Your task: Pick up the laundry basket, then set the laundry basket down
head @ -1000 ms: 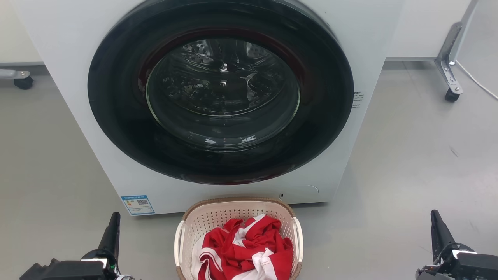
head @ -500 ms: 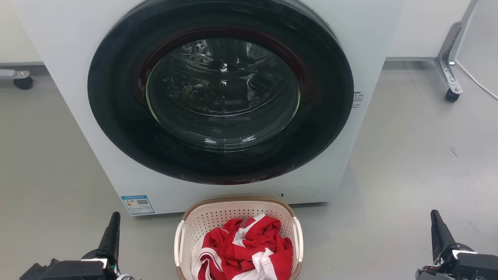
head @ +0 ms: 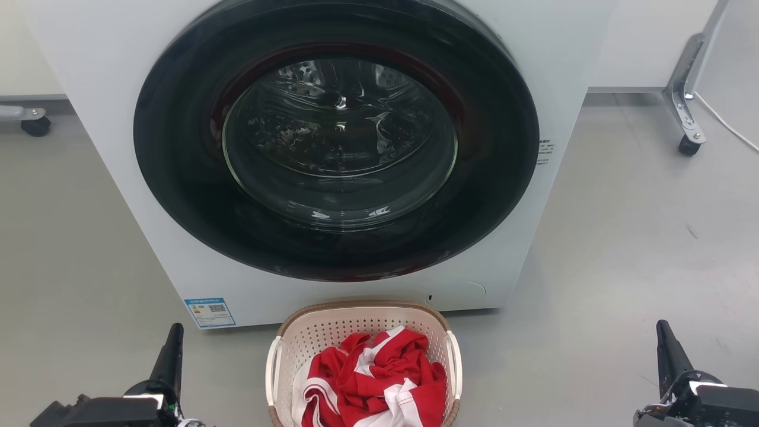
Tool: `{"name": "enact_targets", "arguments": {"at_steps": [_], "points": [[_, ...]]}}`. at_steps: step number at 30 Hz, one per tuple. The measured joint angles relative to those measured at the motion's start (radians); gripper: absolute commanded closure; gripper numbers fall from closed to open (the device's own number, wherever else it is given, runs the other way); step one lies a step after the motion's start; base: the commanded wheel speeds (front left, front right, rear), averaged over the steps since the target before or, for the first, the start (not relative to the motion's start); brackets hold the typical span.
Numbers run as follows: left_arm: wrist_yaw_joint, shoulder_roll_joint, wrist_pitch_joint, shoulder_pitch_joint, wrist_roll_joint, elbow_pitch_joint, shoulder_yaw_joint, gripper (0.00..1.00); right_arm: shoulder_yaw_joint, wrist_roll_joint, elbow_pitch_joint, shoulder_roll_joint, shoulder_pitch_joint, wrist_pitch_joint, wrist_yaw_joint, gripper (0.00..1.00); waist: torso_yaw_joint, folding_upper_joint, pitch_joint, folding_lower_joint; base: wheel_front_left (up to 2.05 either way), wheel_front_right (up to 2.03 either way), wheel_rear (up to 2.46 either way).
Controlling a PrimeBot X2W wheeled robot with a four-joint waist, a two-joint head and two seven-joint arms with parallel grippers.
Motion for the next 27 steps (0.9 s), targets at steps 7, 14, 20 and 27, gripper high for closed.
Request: {"name": "enact_targets", "arguments": {"at_steps": [7, 14, 20, 27], "points": [[0.000, 0.000, 0.000, 0.000, 0.000, 0.000, 0.000, 1.00, 0.000, 0.000, 0.000, 0.000, 0.000, 0.000, 0.000, 1.00, 0.000, 0.0000, 0.000, 0.0000, 0.00, 0.00, 0.00], [0.000, 0.000, 0.000, 0.000, 0.000, 0.000, 0.000, 1.00, 0.000, 0.000, 0.000, 0.000, 0.000, 0.000, 0.000, 1.00, 0.000, 0.0000, 0.000, 0.0000, 0.00, 0.00, 0.00], [0.000, 0.000, 0.000, 0.000, 0.000, 0.000, 0.000, 1.00, 0.000, 0.000, 0.000, 0.000, 0.000, 0.000, 0.000, 1.00, 0.000, 0.0000, 0.000, 0.0000, 0.00, 0.00, 0.00], [0.000, 0.000, 0.000, 0.000, 0.000, 0.000, 0.000, 1.00, 0.000, 0.000, 0.000, 0.000, 0.000, 0.000, 0.000, 1.00, 0.000, 0.0000, 0.000, 0.0000, 0.00, 0.00, 0.00]]}}
